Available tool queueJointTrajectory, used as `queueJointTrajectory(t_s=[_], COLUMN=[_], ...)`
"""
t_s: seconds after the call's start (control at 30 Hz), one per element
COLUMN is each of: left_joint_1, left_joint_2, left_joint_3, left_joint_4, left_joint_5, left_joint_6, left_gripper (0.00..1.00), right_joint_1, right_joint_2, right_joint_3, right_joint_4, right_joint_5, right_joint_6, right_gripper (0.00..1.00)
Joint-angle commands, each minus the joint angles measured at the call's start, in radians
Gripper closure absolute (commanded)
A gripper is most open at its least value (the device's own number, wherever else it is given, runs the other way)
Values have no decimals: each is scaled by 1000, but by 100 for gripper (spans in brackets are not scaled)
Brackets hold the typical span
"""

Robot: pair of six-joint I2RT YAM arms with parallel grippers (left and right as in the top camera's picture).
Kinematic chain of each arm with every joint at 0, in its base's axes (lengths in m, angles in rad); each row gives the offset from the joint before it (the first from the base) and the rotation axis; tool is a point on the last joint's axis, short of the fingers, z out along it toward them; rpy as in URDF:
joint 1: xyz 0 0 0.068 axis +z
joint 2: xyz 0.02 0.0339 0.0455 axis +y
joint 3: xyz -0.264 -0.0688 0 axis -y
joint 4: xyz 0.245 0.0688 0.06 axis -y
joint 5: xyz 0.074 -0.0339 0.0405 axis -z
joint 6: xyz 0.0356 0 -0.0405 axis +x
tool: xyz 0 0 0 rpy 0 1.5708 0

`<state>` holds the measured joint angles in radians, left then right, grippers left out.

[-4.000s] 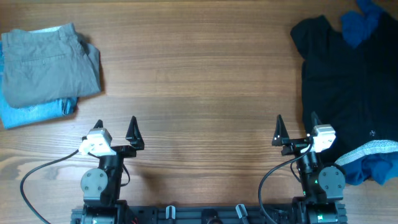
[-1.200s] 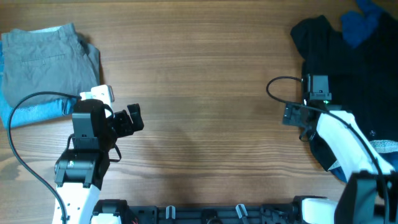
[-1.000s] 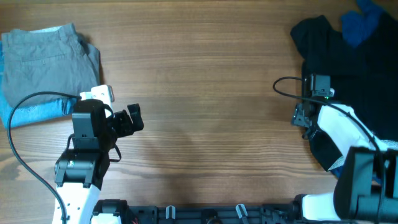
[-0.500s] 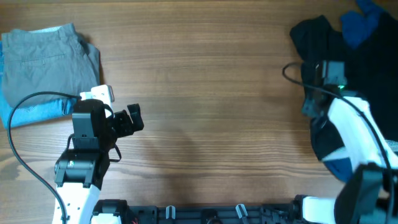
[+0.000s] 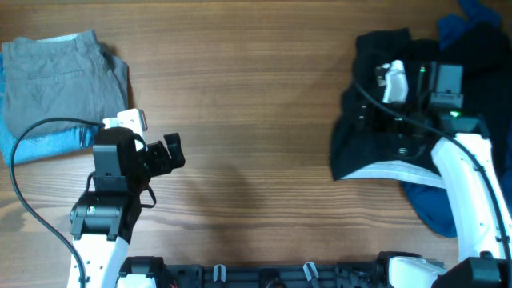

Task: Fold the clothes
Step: 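Reach the right gripper into the right pile and grasp the black shorts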

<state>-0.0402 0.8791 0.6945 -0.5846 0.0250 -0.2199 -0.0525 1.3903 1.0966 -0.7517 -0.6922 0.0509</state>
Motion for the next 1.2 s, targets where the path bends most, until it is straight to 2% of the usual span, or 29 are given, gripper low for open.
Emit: queueJointTrajectory(t_s=[0.0, 0.13, 0.23, 0.3, 0.37, 0.47, 0.57, 0.73, 0.9, 1.1, 1.13, 1.17], left_joint_1=[-2, -2, -2, -2, -2, -2, -2, -2, -2, -2, -2, -2], left_joint_2=[20, 58, 71, 75, 75, 75, 76, 92, 132, 163, 165, 166], left_joint_3=[22, 22, 22, 22, 22, 22, 22, 22, 22, 22, 22, 22], left_joint_4=[11, 13, 19, 31, 39, 42, 51, 65, 65, 65, 65, 65], left_joint_5=[11, 11, 12, 26, 58, 69, 130, 166, 166, 166, 166, 166], left_joint_6=[-5, -5, -6, -6, -6, -6, -6, -6, -6, -6, -6, -6], left_gripper=[0, 0, 0, 0, 0, 0, 0, 0, 0, 0, 0, 0], right_joint_1=[133, 280, 362, 401, 410, 407, 407, 420, 429, 430, 430, 430], right_joint_2=[9, 34, 58, 79, 92, 99, 103, 157, 288, 423, 444, 459], right_joint_3=[7, 7, 7, 7, 7, 6, 6, 4, -31, -42, -42, -42], right_joint_4=[78, 169, 248, 281, 253, 124, -13, -128, -112, -63, -58, -53], right_joint_5=[-159, 42, 73, 127, 261, 492, 631, 588, 589, 588, 589, 588], right_joint_6=[79, 220, 247, 262, 325, 316, 307, 237, 238, 241, 249, 265], right_gripper=[80, 80, 81, 73, 69, 52, 49, 43, 34, 34, 36, 42])
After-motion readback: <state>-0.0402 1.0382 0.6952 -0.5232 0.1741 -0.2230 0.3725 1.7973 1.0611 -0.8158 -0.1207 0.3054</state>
